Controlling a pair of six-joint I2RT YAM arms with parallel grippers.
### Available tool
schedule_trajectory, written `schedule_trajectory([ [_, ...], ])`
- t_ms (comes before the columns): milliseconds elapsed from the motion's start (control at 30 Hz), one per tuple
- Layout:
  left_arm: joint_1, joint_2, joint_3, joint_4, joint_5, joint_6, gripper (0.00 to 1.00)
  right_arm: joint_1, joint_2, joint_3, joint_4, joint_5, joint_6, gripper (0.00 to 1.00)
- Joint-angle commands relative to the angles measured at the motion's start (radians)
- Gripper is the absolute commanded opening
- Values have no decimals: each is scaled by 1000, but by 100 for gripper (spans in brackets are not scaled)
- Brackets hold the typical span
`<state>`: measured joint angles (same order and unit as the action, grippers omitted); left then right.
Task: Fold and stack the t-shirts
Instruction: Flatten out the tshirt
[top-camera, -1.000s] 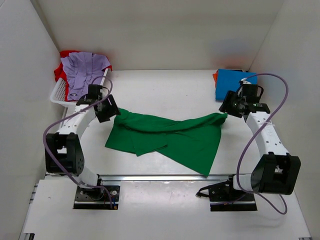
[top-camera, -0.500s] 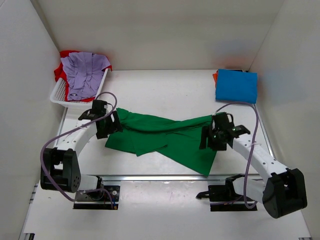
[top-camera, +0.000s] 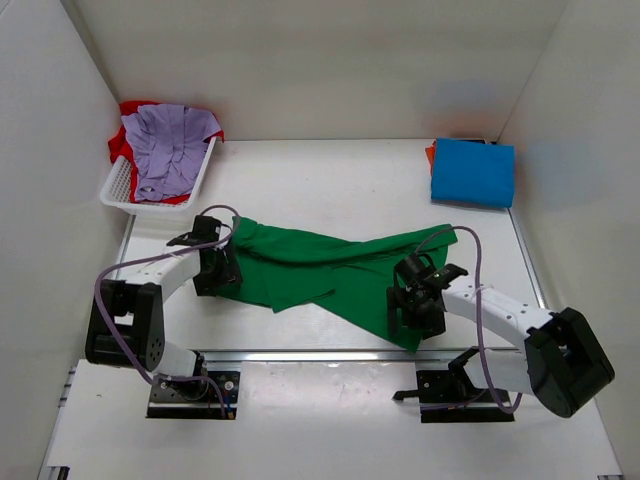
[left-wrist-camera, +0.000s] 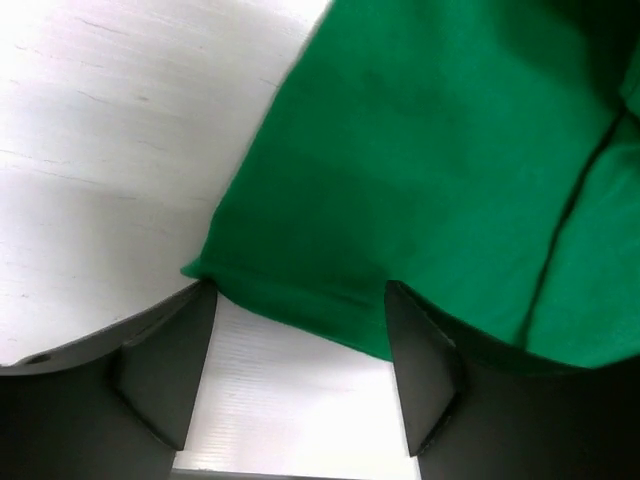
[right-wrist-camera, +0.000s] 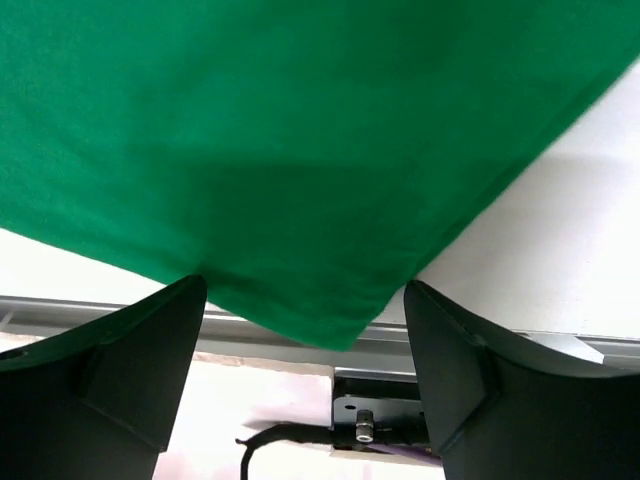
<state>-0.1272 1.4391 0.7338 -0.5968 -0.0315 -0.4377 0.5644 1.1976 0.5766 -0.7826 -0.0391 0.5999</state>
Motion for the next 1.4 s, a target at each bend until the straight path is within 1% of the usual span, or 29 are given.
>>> schedule_trajectory([
  [0, -12, 47, -34, 71, 31, -16, 70, 51, 81, -44, 68, -17, 47, 75],
  [67, -18, 53, -31, 84, 31, -15, 52, 55, 121, -60, 83, -25, 47, 67],
  [133, -17, 49, -27, 88, 28, -12, 6, 51, 123, -63, 95, -47, 41, 32],
  [167, -15, 44, -17, 69, 38, -13, 0, 46, 108, -54, 88, -47, 31, 1],
  [267, -3, -6, 44, 28, 71, -25, 0, 8, 37, 11, 34, -41, 17, 0],
  [333, 4, -61, 180, -29, 97, -52, 0, -40, -10, 116, -44, -25, -50, 0],
  [367, 6, -74, 305, -53, 119, -65, 0, -81, -33, 217, -96, -19, -99, 0],
  [400, 9, -80, 373, -101, 125, -71, 0, -105, -41, 271, -107, -28, -132, 0],
  [433, 9, -80, 448, -125, 131, -84, 0, -165, -53, 399, -148, -31, -176, 0],
  [467, 17, -56, 689, -189, 133, -102, 0, -219, -53, 537, -186, -36, -217, 0],
  [500, 20, -48, 782, -257, 127, -111, 0, -271, -56, 605, -198, -39, -236, 0],
  [533, 24, -22, 932, -321, 111, -125, 0, -322, -55, 725, -223, -51, -253, 0],
  [567, 27, -16, 1004, -349, 102, -124, 0, -336, -58, 823, -233, -54, -264, 0],
  [600, 40, 7, 1117, -395, 96, -122, 0, -383, -58, 866, -240, -74, -278, 0],
  [633, 41, 15, 1180, -434, 93, -119, 0, -405, -53, 922, -254, -87, -291, 0],
  [667, 40, -2, 1184, -463, 110, -99, 0, -441, -49, 936, -285, -100, -307, 1],
  [800, 52, -107, 1034, -434, 157, -87, 0, -405, -142, 824, -279, -68, -285, 0],
  [867, 60, -173, 1021, -405, 153, -93, 0, -402, -186, 835, -273, -91, -278, 0],
  [900, 57, -193, 1038, -400, 154, -95, 0, -425, -202, 883, -277, -103, -278, 0],
  [933, 61, -195, 1106, -420, 150, -98, 0, -443, -205, 914, -291, -113, -291, 0],
  [967, 52, -165, 1210, -443, 151, -96, 0, -454, -208, 986, -311, -119, -307, 0],
  [1000, 40, -142, 1274, -505, 142, -92, 0, -483, -195, 1065, -320, -128, -316, 0],
  [1033, 40, -102, 1387, -547, 157, -90, 0, -524, -181, 1142, -339, -152, -336, 0],
  [1067, 38, -77, 1467, -551, 166, -98, 0, -546, -175, 1169, -354, -189, -354, 0],
  [1133, 40, -63, 1494, -529, 188, -110, 0, -627, -141, 1264, -345, -246, -370, 0],
  [1200, 47, -80, 1395, -462, 206, -116, 0, -606, -109, 1261, -311, -242, -368, 0],
  [1267, 52, -85, 1298, -390, 219, -121, 0, -571, -87, 1211, -253, -207, -353, 0],
  [1333, 37, -74, 1210, -347, 219, -110, 0, -538, -54, 1096, -183, -205, -354, 0],
  [1367, 41, -66, 1163, -319, 216, -102, 0, -541, -44, 1079, -146, -214, -361, 1],
])
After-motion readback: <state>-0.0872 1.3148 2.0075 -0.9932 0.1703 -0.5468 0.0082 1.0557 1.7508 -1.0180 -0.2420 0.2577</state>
